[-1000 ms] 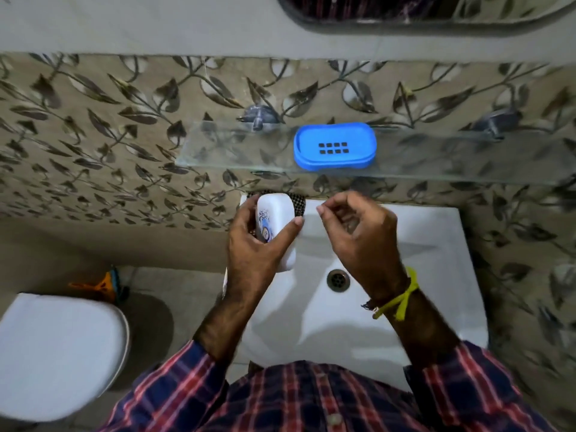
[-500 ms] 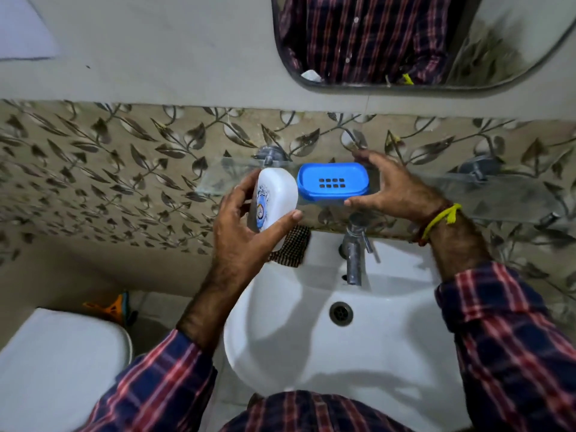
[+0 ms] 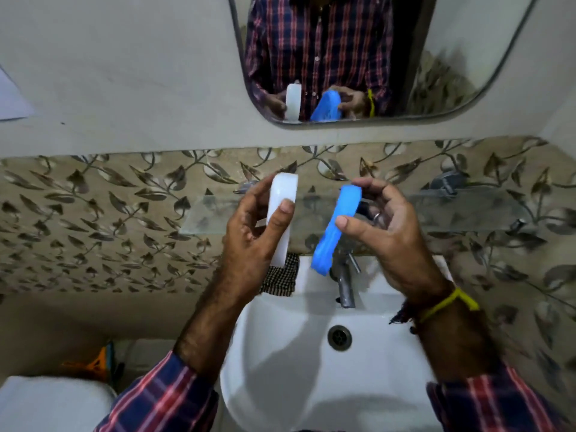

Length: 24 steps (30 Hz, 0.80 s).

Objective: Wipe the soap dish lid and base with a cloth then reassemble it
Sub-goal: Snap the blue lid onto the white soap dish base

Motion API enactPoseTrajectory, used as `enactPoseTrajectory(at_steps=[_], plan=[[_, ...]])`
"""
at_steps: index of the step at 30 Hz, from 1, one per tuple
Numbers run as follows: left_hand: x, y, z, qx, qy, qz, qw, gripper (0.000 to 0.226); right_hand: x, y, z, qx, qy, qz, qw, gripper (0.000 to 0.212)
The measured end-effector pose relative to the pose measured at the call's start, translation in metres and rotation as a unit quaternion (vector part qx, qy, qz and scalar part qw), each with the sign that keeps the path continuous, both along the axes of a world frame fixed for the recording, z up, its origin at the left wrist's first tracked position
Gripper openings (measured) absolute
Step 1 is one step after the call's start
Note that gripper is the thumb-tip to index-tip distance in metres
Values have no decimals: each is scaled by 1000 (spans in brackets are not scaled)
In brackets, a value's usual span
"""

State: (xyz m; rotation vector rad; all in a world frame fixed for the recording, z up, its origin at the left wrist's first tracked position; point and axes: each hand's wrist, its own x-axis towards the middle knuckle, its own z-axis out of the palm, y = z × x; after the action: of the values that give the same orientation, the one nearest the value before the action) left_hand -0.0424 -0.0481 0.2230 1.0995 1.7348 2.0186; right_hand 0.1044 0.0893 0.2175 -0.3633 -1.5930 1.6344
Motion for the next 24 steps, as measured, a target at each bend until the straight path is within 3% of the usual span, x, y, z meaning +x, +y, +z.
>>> enactPoseTrajectory(at_steps=[5, 14, 24], plan=[[18, 13, -8, -27, 6, -54, 998, 56, -3, -19, -9, -1, -23, -27, 999, 64], [26, 16, -17, -53, -25, -86, 995, 51, 0, -41, -13, -32, 29, -92, 995, 54], [37, 16, -22, -49, -50, -87, 994, 51, -11, -51, -13, -47, 14, -133, 990, 55]])
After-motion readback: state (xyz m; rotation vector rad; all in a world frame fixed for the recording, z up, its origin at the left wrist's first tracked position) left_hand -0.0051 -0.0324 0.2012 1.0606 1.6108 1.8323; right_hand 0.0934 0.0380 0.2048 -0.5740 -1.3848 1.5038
